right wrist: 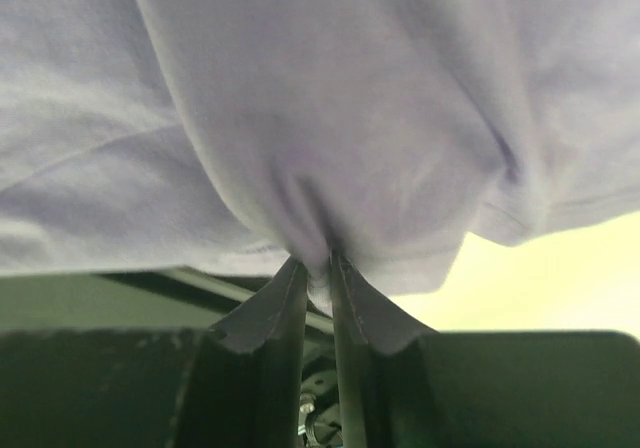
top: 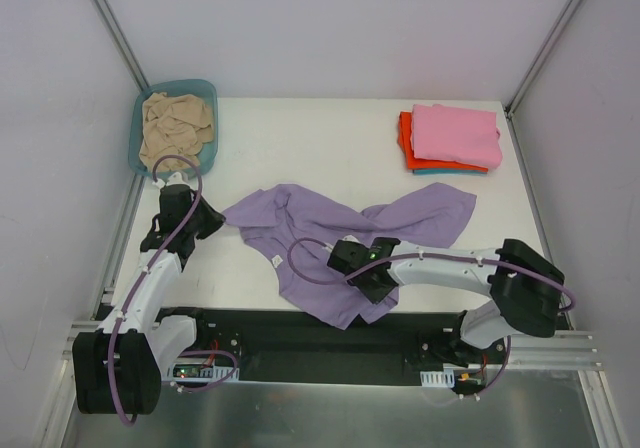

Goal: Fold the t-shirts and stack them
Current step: Flatten out the tshirt

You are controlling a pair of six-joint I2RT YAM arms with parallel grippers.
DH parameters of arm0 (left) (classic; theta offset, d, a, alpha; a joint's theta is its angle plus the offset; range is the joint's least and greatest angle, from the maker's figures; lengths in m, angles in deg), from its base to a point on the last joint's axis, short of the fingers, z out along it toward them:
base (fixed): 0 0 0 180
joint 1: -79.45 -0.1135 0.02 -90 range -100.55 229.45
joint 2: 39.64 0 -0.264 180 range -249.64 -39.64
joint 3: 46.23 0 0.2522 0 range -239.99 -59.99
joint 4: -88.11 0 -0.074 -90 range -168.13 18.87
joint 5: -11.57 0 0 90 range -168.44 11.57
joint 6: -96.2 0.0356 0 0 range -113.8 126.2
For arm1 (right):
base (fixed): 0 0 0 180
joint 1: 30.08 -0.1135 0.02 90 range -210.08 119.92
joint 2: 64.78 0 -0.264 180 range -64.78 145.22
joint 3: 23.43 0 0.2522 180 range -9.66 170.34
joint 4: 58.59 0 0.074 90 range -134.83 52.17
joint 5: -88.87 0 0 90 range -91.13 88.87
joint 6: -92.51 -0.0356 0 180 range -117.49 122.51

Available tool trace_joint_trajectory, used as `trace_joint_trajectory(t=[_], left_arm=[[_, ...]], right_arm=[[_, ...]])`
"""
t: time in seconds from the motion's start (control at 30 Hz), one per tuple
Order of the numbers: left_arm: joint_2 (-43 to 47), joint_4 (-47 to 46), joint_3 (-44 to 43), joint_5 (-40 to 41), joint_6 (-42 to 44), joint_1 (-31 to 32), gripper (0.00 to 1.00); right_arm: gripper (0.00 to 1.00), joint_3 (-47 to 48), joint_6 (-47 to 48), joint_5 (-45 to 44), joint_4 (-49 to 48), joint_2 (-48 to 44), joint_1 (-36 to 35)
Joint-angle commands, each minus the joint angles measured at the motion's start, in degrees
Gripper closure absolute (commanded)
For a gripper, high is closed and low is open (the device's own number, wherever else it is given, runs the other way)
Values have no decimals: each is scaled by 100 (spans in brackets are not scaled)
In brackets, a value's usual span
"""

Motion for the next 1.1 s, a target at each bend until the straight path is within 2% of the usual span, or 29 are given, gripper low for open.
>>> trace_joint_trajectory(t=[0.0,0.13,0.2,0.37,0.6,0.7,0.83,1.07], left_arm=[[69,2,9,189,111,-32,100],[60,-6,-8,215,119,-32,100],[42,-6,-8,215,102,-32,100],[-63,-6,-52,268,111,-32,100],[-274,-15,-306,286,49,-41,100],[-484,-24,-693,180,-30,-41,100],[-678,-15,-1527,207,-135,-32,100],[-389,37,-2872,338,-101,-32,100]], right_arm=[[81,303,-127,-307,706,-616,-30],[83,311,-39,-378,769,-801,-12],[98,285,40,-351,655,-766,23],[99,364,-100,-728,418,-766,330],[99,662,119,-1018,-135,-1249,1620],[99,961,339,-1397,-373,-1407,2104],[99,1855,857,-1686,-479,-1548,2650],[99,3192,1973,-2206,-286,-2022,3213]])
